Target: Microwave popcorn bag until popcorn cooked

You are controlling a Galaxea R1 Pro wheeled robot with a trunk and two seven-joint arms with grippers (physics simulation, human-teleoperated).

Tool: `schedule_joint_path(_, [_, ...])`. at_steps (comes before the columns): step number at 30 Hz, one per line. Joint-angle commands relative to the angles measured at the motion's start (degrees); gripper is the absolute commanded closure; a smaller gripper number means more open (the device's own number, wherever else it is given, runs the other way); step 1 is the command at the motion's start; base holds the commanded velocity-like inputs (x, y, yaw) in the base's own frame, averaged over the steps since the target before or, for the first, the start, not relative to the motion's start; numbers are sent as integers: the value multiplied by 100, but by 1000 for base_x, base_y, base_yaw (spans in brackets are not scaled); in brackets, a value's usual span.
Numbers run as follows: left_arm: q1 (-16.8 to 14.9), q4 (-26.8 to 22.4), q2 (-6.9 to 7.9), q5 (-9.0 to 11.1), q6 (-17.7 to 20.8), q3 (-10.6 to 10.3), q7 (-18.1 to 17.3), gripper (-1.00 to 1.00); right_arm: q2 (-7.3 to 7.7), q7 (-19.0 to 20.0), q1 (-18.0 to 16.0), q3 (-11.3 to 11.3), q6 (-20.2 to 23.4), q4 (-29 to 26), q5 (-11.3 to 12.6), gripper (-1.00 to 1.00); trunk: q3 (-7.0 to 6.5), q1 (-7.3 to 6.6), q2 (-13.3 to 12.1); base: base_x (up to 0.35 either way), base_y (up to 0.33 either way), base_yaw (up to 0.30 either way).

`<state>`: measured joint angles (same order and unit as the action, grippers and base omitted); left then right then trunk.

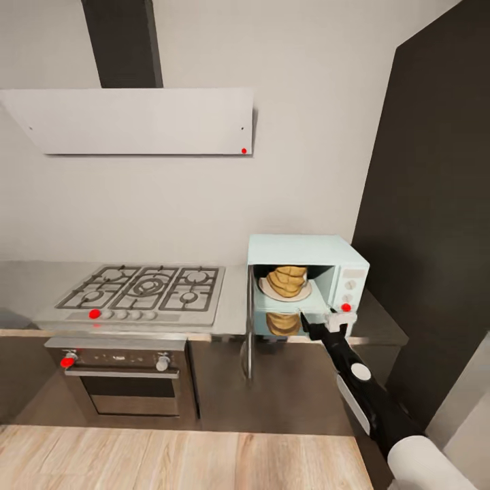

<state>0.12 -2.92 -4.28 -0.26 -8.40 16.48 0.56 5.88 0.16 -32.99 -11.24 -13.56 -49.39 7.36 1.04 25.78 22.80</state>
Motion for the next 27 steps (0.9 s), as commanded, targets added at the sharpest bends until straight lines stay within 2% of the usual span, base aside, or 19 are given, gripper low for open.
schedule_joint_path(1, [-3, -15, -3, -11, -11, 1, 6, -100, 19, 0, 76, -5, -17, -32, 62, -100, 11, 0, 12, -333, -92, 0])
schedule_joint_path(3, [-21, -24, 3, -3, -12, -8, 6, -100, 37, -8, 238, 13, -16, -72, 63, -100, 11, 0, 12, -169, -42, 0])
schedule_joint_path(5, [-46, -39, 20, 4, -17, -4, 12, -100, 162, -14, 515, 21, -12, -298, 64, -100, 11, 0, 12, -51, -13, 0])
schedule_joint_path(6, [-64, -43, 26, 3, -19, -4, 10, -100, 239, -15, 684, 21, -10, -490, 64, -100, 11, 0, 12, -22, -6, 0])
schedule_joint_path(8, [-228, -43, 27, -4, -20, -4, 7, -100, 375, -52, 1260, 72, 48, -1169, 66, -100, 11, 0, 12, -9, -2, 0])
schedule_joint_path(11, [-442, -42, 36, -8, -16, -4, 6, -100, 418, -105, 1987, 276, 258, -1896, 57, -100, 11, 0, 12, -2, 0, 0])
schedule_joint_path(14, [-585, -46, 28, -52, -17, -39, 6, -100, 414, -121, 2499, 315, 260, -1991, 59, -100, 11, 0, 12, 0, 0, 0])
schedule_joint_path(17, [-922, -53, 9, -70, -20, -62, -2, -100, 388, -124, 2990, 322, 240, -1935, 62, -100, 11, 0, 12, 0, 0, 0])
schedule_joint_path(18, [-1401, -86, -5, -70, -21, -75, -41, -100, 365, -109, 3268, 309, 240, -1614, 74, -100, 11, 0, 12, 0, 0, 0])
schedule_joint_path(19, [-1861, -180, -94, -71, -21, -87, -61, -100, 322, -89, 3356, 273, 233, -988, 77, -100, 11, 0, 12, 0, 0, 0])
schedule_joint_path(20, [-2099, -253, -181, -72, -20, -92, -65, -100, 256, -80, 3375, 230, 219, -612, 67, -100, 11, 0, 12, 0, 0, 0])
schedule_joint_path(21, [-2456, -387, -325, -72, -9, -96, -69, -100, 118, -74, 3373, 99, 109, -68, 54, -100, 11, 0, 12, 0, 0, 0])
schedule_joint_path(22, [-2716, -496, -401, -69, -4, -98, -67, -100, 32, -72, 3369, -56, -63, 298, 50, -100, 11, 0, 12, 0, 0, 0])
schedule_joint_path(24, [-3312, -721, -522, -64, 25, -101, -65, -100, -74, -75, 3355, -432, -444, 1089, 48, -100, 11, 0, 12, 0, 0, 0])
schedule_joint_path(25, [-3858, -868, -551, -63, 43, -99, -65, -100, -111, -76, 3340, -714, -602, 1684, 45, -100, 11, 0, 12, 0, 0, 0])
schedule_joint_path(27, [-4390, -952, -560, -65, 56, -94, -58, -100, -130, -77, 3315, -950, -680, 2101, 46, -100, 11, 0, 12, 0, 0, 0])
